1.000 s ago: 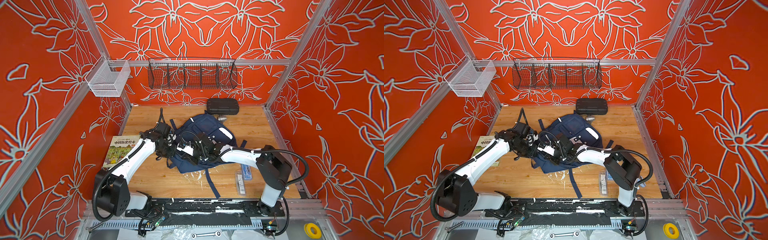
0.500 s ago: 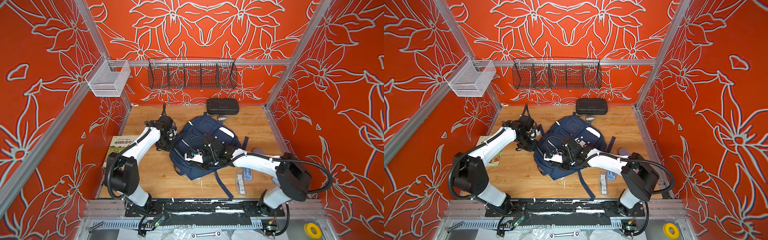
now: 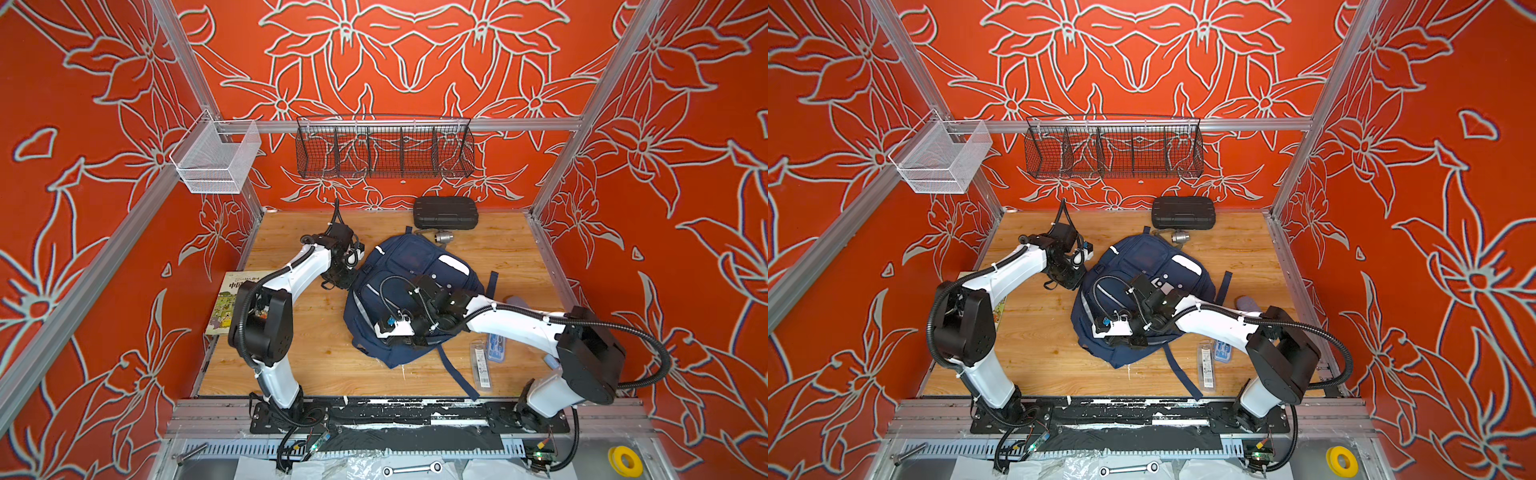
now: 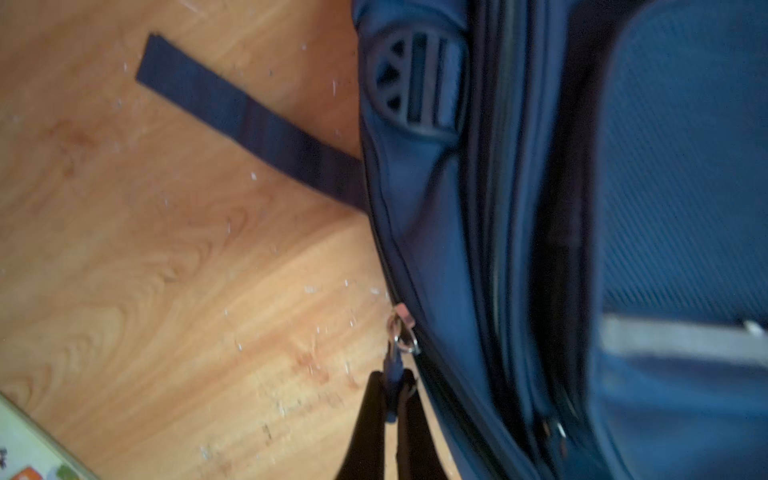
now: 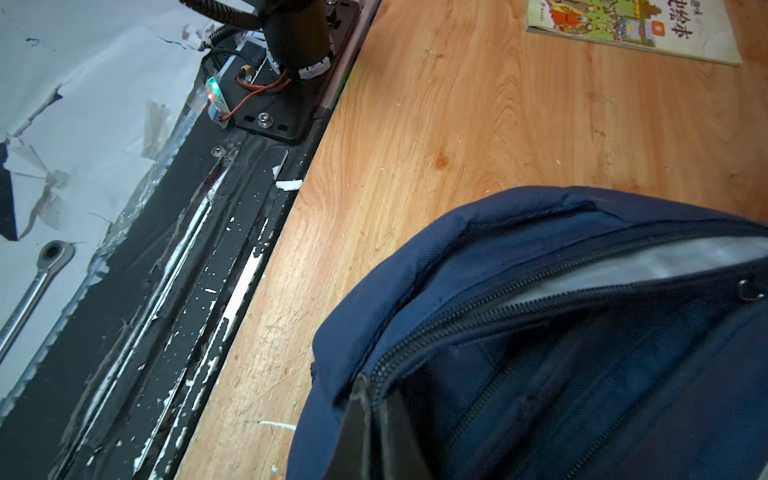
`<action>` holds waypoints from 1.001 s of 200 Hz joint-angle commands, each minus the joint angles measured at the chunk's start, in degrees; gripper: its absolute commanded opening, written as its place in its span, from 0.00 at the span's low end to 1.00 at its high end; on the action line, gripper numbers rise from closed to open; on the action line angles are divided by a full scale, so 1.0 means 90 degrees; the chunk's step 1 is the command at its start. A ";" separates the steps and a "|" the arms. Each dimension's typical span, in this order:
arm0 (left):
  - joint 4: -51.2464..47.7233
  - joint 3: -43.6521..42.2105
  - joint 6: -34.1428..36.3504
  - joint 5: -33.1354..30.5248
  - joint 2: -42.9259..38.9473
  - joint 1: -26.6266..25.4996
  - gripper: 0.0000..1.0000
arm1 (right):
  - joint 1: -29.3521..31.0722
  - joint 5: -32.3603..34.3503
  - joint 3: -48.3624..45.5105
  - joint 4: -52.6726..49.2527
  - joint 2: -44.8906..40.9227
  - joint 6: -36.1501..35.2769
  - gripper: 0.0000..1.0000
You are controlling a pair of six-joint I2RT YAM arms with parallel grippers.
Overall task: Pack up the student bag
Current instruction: 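Release the zipper pull and move the left gripper to the picture book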
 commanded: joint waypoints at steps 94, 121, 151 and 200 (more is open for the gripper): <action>0.0328 0.2313 0.0331 -0.0186 0.1768 0.0076 0.33 | -0.0087 -0.0024 0.0465 0.1028 0.0422 0.1760 0.00; 0.0180 0.2164 -0.0489 -0.0439 0.1339 0.0239 0.70 | -0.0216 0.0282 0.0421 0.1946 0.0602 0.2633 0.00; -0.0066 0.1543 -0.1423 -0.0630 0.0455 0.0516 0.97 | -0.0298 0.0890 0.0445 0.2574 0.0827 0.3359 0.00; -0.1246 0.0326 -0.3606 -0.1486 -0.1180 0.1483 0.97 | -0.0425 0.0929 0.0939 0.2821 0.1298 0.3905 0.19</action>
